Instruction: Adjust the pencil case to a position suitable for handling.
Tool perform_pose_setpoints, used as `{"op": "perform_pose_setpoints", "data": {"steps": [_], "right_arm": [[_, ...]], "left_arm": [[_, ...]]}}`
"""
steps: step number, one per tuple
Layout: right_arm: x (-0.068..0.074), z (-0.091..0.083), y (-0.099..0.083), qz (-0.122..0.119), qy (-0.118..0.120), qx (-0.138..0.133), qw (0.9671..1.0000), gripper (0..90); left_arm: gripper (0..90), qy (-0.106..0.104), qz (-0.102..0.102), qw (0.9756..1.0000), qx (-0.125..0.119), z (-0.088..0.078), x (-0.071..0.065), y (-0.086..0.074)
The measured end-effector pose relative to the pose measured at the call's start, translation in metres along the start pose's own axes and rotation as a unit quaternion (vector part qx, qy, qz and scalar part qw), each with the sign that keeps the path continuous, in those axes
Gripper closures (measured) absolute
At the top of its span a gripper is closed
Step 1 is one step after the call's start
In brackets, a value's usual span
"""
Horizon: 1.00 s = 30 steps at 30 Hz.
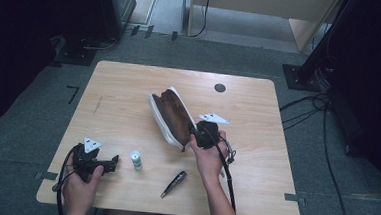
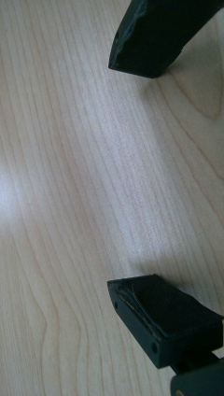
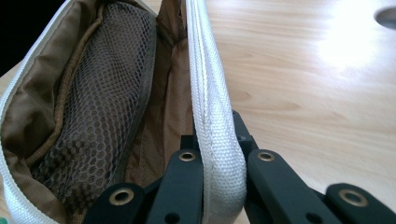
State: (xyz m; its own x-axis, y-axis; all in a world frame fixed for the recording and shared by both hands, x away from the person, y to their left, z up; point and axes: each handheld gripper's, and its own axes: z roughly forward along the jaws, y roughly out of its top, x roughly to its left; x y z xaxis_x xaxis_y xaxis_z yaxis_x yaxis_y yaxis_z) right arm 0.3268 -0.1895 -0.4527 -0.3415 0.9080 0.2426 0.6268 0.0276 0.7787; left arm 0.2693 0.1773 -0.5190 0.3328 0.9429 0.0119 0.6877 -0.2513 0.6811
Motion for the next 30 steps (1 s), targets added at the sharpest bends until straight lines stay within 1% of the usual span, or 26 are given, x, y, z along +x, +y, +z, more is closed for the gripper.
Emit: {"op": "perform_pose_setpoints", "data": {"steps": [4, 8, 10, 13, 15, 16, 18, 19, 22, 24, 25, 27, 30], "right_arm": [[-0.011, -0.007, -0.008, 0.024, -0.001, -0.002, 0.9997, 87.1], [-0.017, -0.013, -0.013, 0.026, -0.004, 0.001, 0.9997, 87.1], [-0.019, -0.016, -0.015, 0.032, -0.001, 0.006, 0.9995, 87.1], [-0.022, -0.021, -0.018, 0.032, -0.001, 0.007, 0.9995, 87.1], [-0.023, -0.023, -0.021, 0.037, 0.004, 0.009, 0.9993, 87.0], [-0.025, -0.023, -0.024, 0.043, 0.011, 0.012, 0.9989, 86.8], [-0.026, -0.022, -0.025, 0.043, 0.013, 0.013, 0.9989, 86.5], [-0.026, -0.022, -0.026, 0.045, 0.014, 0.016, 0.9987, 85.6], [-0.029, -0.021, -0.030, 0.046, 0.017, 0.011, 0.9988, 80.6], [-0.030, -0.022, -0.031, 0.046, 0.022, 0.004, 0.9987, 73.9], [-0.031, -0.025, -0.031, 0.043, 0.025, 0.003, 0.9987, 68.5], [-0.031, -0.026, -0.031, 0.041, 0.026, 0.002, 0.9988, 67.3], [-0.031, -0.034, -0.030, 0.031, 0.026, -0.005, 0.9992, 61.5]], "left_arm": [[0.0, 0.000, 0.000, 1.0000, 0.000, 0.000, 0.000, 0.000], [0.0, 0.000, 0.000, 1.0000, 0.000, 0.000, 0.000, 0.000], [0.0, 0.000, 0.000, 1.0000, 0.000, 0.000, 0.000, 0.000], [0.0, 0.000, 0.000, 1.0000, 0.000, 0.000, 0.000, 0.000], [0.0, 0.000, 0.000, 1.0000, 0.000, 0.000, 0.000, 0.000], [0.0, 0.000, 0.000, 1.0000, 0.000, 0.000, 0.000, 0.000], [0.0, 0.000, 0.000, 1.0000, 0.000, 0.000, 0.000, 0.000], [0.0, 0.000, 0.000, 1.0000, 0.000, 0.000, 0.000, 0.000], [0.0, 0.000, 0.000, 1.0000, 0.000, 0.000, 0.000, 0.000], [0.0, 0.000, 0.000, 1.0000, 0.000, 0.000, 0.000, 0.000], [0.0, 0.000, 0.000, 1.0000, 0.000, 0.000, 0.000, 0.000], [0.0, 0.000, 0.000, 1.0000, 0.000, 0.000, 0.000, 0.000], [0.0, 0.000, 0.000, 1.0000, 0.000, 0.000, 0.000, 0.000]]}}
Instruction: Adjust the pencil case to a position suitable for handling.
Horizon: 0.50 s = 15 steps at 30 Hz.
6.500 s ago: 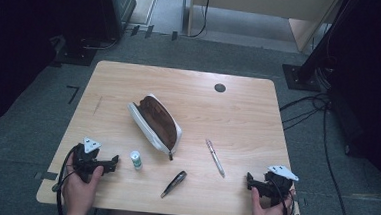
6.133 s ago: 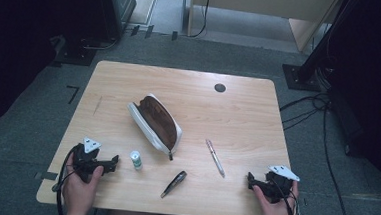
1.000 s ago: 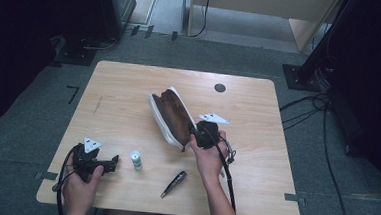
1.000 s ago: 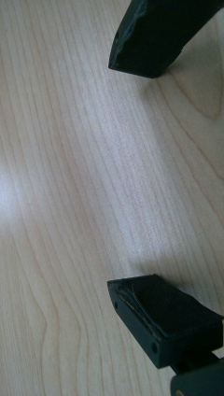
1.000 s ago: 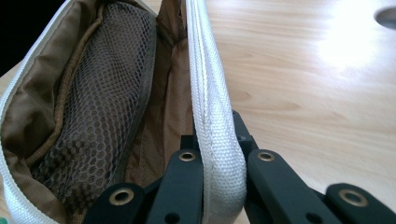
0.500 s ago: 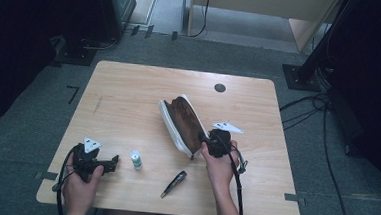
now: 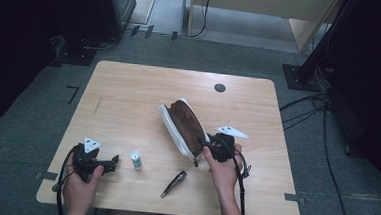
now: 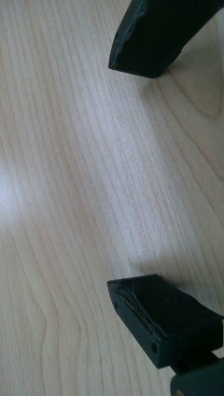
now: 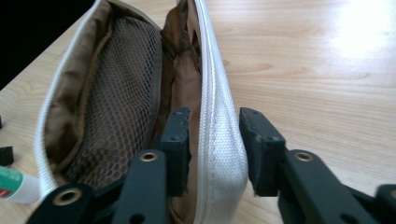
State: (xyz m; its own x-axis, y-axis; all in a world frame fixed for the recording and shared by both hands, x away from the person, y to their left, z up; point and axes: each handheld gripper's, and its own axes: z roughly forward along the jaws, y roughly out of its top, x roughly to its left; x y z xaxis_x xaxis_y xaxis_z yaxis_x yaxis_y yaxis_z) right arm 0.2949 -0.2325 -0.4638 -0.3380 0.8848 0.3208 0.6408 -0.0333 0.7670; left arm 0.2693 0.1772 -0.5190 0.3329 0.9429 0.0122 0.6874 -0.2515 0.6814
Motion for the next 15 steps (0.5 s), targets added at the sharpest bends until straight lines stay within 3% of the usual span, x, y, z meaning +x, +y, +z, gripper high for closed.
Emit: {"op": "perform_pose_setpoints", "data": {"steps": [6, 15], "right_arm": [[0.001, -0.022, 0.004, -0.006, 0.017, -0.028, 0.9995, 53.0], [-0.006, -0.062, -0.003, -0.035, -0.006, -0.058, 0.9977, 51.1]], "left_arm": [[0.0, 0.000, 0.000, 1.0000, 0.000, 0.000, 0.000, 0.000], [0.0, 0.000, 0.000, 1.0000, 0.000, 0.000, 0.000, 0.000]]}}
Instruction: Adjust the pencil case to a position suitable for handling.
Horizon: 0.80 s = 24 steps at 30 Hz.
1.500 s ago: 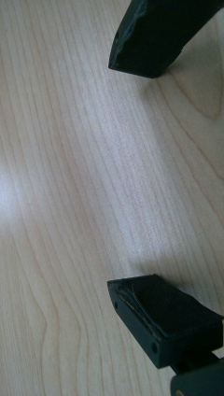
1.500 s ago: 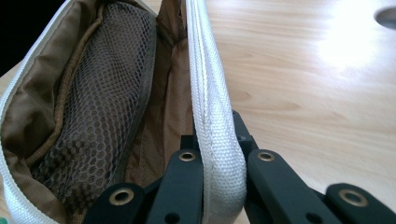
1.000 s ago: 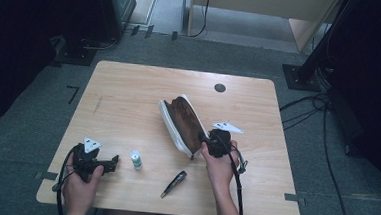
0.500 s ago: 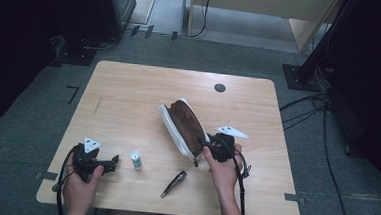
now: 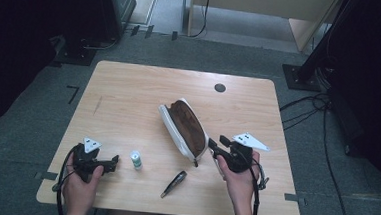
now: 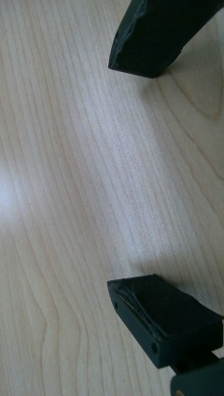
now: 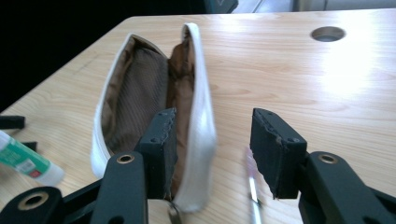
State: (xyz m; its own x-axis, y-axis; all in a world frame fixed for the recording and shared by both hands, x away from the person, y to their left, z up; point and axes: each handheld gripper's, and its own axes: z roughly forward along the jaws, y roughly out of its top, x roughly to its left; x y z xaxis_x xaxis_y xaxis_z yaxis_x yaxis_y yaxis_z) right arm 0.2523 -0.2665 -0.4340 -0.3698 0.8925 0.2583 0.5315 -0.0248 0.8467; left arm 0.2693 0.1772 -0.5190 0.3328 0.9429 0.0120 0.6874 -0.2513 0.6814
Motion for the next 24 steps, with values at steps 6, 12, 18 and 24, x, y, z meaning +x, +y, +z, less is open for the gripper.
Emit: {"op": "perform_pose_setpoints", "data": {"steps": [6, 12, 18, 24], "right_arm": [[-0.013, -0.012, -0.017, -0.005, -0.022, 0.007, 0.9997, 51.8], [-0.027, -0.018, -0.033, 0.001, -0.038, 0.006, 0.9992, 51.6], [-0.032, -0.016, -0.047, -0.027, -0.039, 0.015, 0.9987, 45.2], [-0.035, -0.013, -0.064, -0.048, -0.050, 0.033, 0.9970, 41.8]], "left_arm": [[0.0, 0.000, 0.000, 1.0000, 0.000, 0.000, 0.000, 0.000], [0.0, 0.000, 0.000, 1.0000, 0.000, 0.000, 0.000, 0.000], [0.0, 0.000, 0.000, 1.0000, 0.000, 0.000, 0.000, 0.000], [0.0, 0.000, 0.000, 1.0000, 0.000, 0.000, 0.000, 0.000]]}}
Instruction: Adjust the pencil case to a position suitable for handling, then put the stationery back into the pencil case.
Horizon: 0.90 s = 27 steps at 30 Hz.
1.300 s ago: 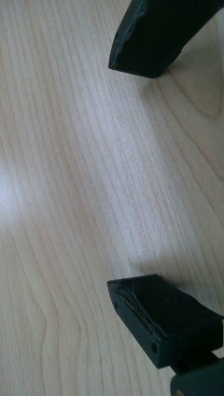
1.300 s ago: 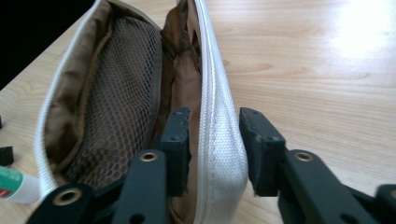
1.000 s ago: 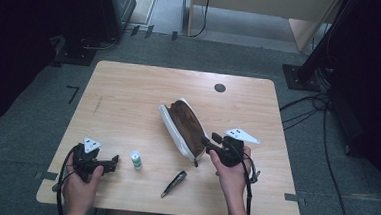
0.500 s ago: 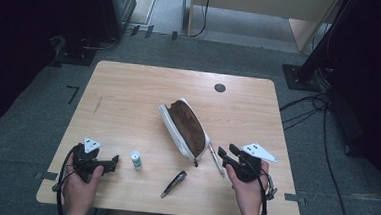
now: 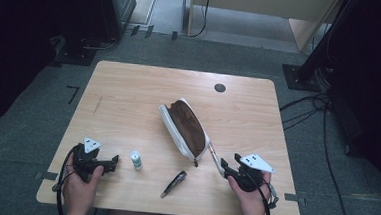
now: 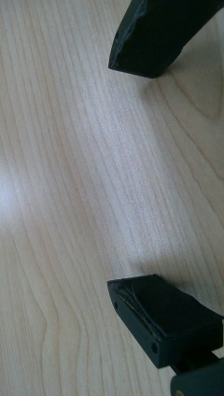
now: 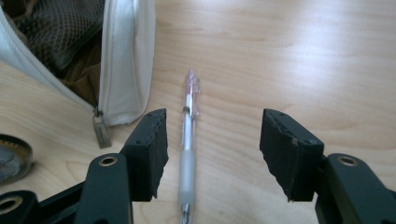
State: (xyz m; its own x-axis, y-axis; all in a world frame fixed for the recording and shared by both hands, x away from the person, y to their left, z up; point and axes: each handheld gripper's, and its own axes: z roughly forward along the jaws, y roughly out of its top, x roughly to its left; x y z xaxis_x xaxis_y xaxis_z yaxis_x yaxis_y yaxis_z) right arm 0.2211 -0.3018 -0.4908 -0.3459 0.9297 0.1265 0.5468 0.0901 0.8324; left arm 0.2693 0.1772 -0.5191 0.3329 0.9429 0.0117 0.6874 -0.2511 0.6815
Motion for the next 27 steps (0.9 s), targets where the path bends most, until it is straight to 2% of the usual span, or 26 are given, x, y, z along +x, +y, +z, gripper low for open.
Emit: {"op": "perform_pose_setpoints", "data": {"steps": [7, 19, 27], "right_arm": [[0.000, 0.000, -0.011, 0.023, 0.016, 0.013, 0.9995, 48.1], [0.003, 0.004, -0.016, 0.010, 0.009, 0.025, 0.9996, 50.8], [0.006, 0.008, -0.018, 0.011, 0.019, 0.031, 0.9993, 57.4]], "left_arm": [[0.0, 0.000, 0.000, 1.0000, 0.000, 0.000, 0.000, 0.000], [0.0, 0.000, 0.000, 1.0000, 0.000, 0.000, 0.000, 0.000], [0.0, 0.000, 0.000, 1.0000, 0.000, 0.000, 0.000, 0.000]]}}
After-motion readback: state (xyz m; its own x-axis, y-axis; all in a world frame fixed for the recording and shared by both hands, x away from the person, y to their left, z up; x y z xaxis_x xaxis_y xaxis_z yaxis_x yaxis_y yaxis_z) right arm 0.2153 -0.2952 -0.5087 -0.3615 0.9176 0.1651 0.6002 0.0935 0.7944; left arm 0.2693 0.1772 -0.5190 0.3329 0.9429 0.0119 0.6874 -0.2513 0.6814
